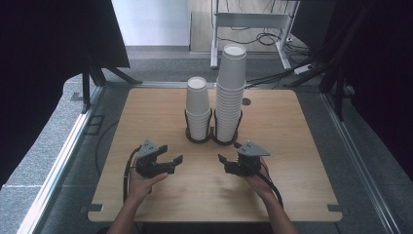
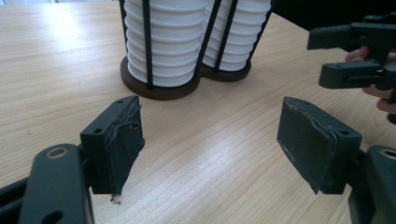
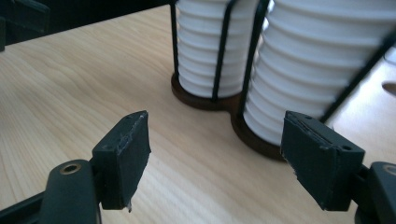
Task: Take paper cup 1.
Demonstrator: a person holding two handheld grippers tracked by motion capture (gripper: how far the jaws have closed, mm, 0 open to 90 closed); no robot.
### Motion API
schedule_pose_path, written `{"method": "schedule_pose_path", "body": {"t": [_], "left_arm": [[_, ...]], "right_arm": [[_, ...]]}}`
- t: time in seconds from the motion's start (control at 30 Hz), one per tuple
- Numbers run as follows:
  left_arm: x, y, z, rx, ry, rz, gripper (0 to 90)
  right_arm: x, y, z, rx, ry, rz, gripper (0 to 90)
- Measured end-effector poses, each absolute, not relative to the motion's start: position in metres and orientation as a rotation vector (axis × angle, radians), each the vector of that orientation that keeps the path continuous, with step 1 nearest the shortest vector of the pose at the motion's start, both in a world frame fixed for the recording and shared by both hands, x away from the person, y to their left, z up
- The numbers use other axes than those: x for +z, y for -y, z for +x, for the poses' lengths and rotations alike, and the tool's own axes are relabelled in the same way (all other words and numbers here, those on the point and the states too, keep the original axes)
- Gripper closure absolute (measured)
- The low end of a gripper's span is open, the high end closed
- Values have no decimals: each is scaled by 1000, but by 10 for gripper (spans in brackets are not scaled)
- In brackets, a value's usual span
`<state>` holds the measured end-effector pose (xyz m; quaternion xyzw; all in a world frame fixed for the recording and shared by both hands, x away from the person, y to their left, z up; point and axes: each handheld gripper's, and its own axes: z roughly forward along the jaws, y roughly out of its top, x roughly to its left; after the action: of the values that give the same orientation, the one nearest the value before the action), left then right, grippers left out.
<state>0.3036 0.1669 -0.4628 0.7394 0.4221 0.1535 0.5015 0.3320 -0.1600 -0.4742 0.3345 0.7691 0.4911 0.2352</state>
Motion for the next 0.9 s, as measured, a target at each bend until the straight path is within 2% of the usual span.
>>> {"method": "schedule_pose_path", "body": {"t": [0.23, 0.9], "left_arm": [[-460, -162, 308, 371, -1007, 1807, 225], [-423, -162, 335, 381, -1016, 1728, 210]], "right_arm": [[-467, 144, 339, 1373, -2110, 872, 238], [-448, 103, 375, 1469, -2042, 894, 231]]}}
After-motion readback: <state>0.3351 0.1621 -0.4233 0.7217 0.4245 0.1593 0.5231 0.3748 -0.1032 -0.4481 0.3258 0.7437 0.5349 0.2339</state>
